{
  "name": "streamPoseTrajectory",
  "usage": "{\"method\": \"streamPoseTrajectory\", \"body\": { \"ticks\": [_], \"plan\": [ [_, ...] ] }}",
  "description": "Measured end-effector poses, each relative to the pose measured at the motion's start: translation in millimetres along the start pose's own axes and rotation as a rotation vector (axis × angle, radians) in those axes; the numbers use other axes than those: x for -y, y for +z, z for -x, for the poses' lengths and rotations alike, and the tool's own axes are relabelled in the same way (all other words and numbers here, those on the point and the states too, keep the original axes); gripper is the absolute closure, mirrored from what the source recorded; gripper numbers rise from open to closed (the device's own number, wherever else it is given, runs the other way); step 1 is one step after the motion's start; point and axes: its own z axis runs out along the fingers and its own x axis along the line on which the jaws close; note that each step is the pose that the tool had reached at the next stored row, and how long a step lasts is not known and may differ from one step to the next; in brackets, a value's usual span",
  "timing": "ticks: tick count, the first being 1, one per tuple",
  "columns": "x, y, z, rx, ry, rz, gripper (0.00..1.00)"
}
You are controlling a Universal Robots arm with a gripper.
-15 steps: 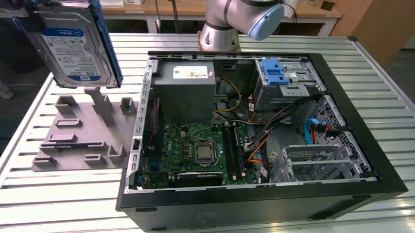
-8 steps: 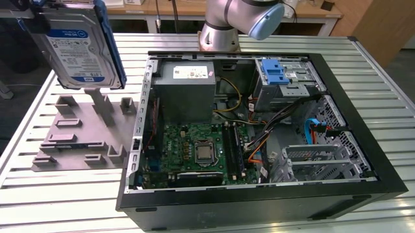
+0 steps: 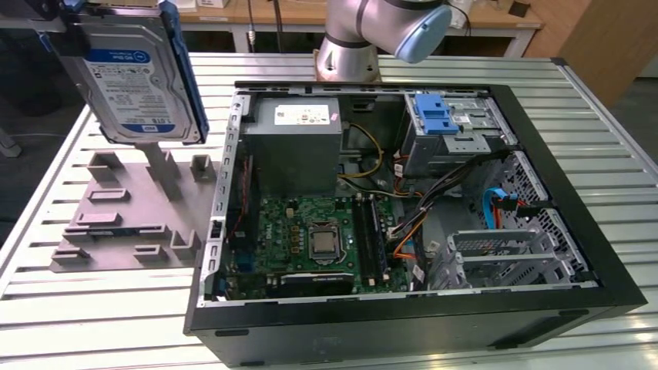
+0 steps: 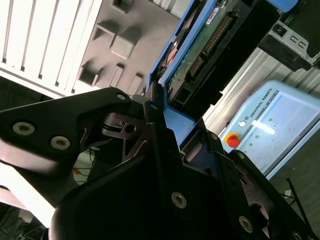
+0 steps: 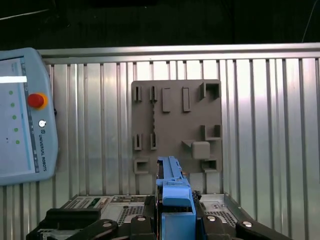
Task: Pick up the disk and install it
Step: 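Pick up the disk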
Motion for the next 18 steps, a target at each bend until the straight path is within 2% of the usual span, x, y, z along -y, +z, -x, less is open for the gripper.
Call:
{"method": "streamPoseTrajectory", "body": {
  "ticks": [18],
  "plan": [
    [22.8,0.8,-6.2,0.0,0.0,0.0,0.64]
  ]
}}
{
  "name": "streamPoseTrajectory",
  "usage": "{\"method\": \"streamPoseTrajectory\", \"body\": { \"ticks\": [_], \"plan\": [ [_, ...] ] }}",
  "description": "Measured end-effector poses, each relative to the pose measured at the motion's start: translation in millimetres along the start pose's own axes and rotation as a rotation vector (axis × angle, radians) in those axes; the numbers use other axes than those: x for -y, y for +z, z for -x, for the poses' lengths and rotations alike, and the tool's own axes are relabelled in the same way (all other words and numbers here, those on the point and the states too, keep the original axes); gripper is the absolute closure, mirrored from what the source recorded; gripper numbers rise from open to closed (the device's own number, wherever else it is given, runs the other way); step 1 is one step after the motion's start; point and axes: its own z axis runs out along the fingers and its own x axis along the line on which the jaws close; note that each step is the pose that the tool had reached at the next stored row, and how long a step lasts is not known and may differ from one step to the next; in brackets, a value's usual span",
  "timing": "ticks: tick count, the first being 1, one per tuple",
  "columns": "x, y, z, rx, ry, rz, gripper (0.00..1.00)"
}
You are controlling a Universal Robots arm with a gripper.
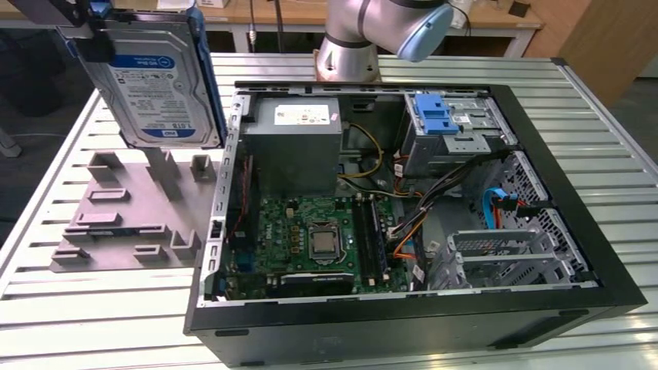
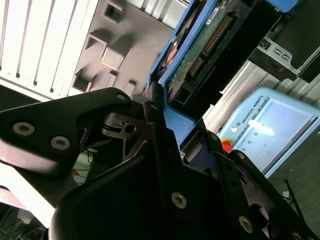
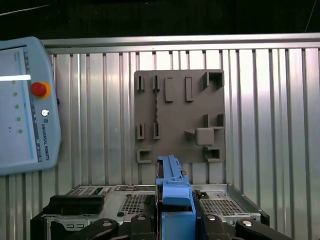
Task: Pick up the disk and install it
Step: 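Pick up the disk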
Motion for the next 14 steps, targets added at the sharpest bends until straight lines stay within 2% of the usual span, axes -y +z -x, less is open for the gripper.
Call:
{"method": "streamPoseTrajectory", "body": {
  "ticks": [1,2,3,14],
  "plan": [
    [1.3,0.1,-0.3,0.0,0.0,0.0,0.64],
    [7.0,0.3,-1.9,0.0,0.0,0.0,0.64],
    [10.1,0.3,-2.6,0.0,0.0,0.0,0.64],
    [24.7,0.8,-6.0,0.0,0.0,0.0,0.64]
  ]
}}
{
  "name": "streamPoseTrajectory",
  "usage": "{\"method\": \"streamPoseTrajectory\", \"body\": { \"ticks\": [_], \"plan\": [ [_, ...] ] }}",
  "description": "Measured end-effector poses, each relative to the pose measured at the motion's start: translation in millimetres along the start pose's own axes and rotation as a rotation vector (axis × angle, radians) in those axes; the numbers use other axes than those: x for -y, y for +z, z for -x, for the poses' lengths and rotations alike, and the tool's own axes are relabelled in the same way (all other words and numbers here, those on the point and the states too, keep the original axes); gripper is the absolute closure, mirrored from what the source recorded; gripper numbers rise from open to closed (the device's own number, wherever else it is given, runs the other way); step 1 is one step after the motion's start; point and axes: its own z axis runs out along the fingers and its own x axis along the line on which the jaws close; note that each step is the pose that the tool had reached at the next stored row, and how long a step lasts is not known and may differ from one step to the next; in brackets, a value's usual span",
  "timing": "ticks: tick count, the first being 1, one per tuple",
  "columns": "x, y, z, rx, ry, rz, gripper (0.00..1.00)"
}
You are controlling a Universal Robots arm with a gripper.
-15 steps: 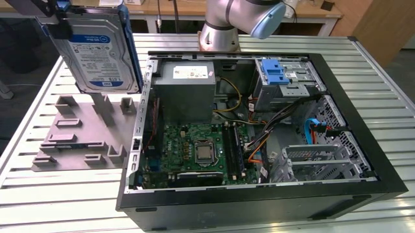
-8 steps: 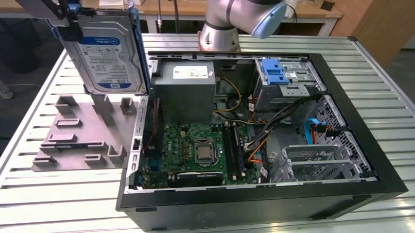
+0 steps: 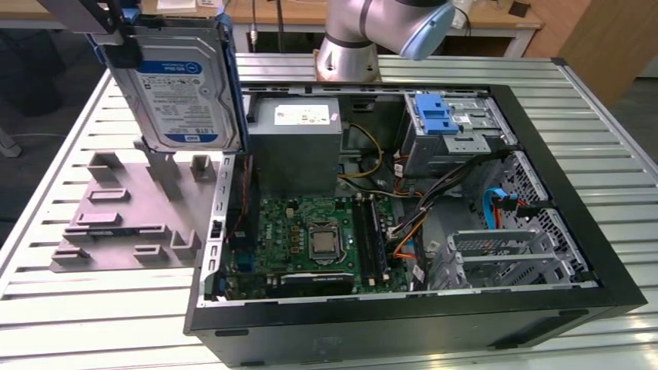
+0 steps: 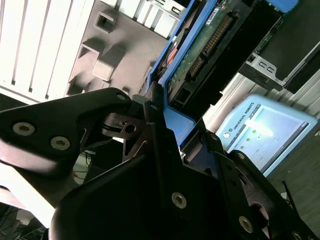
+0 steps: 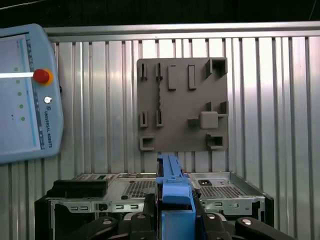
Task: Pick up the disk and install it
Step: 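Pick up the disk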
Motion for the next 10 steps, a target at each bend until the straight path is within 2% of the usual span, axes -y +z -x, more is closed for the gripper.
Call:
{"method": "streamPoseTrajectory", "body": {
  "ticks": [4,10],
  "plan": [
    [5.1,0.1,0.2,0.0,0.0,0.0,0.64],
    [16.2,0.1,0.6,0.0,0.0,0.0,0.64]
  ]
}}
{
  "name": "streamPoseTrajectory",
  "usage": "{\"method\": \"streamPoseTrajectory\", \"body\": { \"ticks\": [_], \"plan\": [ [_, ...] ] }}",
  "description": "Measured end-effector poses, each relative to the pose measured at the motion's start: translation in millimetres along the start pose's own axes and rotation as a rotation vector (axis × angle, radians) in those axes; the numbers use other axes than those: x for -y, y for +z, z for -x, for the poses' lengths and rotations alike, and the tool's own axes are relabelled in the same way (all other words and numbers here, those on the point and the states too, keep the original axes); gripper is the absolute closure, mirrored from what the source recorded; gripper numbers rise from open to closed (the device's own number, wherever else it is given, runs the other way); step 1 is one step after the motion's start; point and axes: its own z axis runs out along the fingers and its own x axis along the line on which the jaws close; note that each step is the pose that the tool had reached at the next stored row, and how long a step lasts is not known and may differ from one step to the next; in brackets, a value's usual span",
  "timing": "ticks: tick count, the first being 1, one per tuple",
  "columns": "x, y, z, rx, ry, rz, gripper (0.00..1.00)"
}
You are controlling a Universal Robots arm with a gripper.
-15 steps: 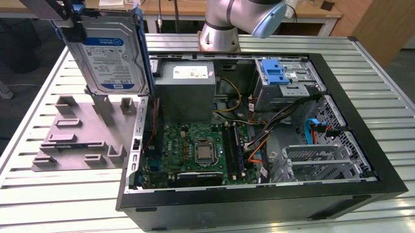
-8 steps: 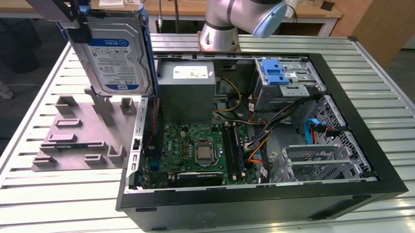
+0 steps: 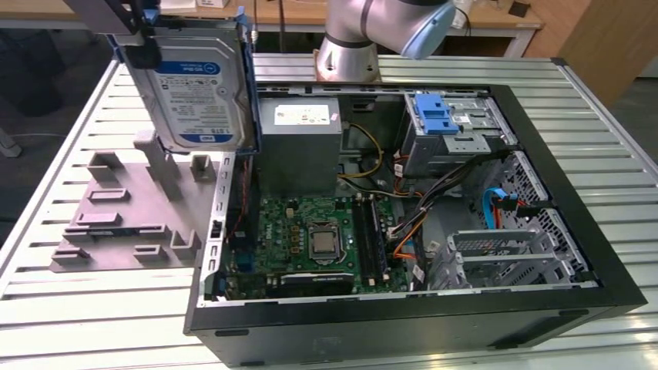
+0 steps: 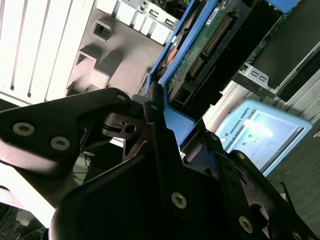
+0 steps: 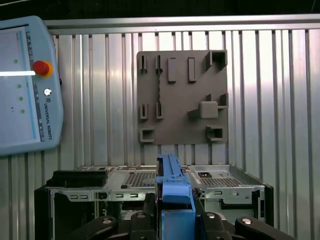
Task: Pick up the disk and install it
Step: 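Pick up the disk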
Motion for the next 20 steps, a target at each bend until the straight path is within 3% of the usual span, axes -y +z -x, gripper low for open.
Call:
{"method": "streamPoseTrajectory", "body": {
  "ticks": [12,20],
  "plan": [
    [22.4,-0.1,0.9,-0.0001,0.0,0.0001,0.64],
    [30.2,0.1,1.2,0.0,0.0,0.0001,0.64]
  ]
}}
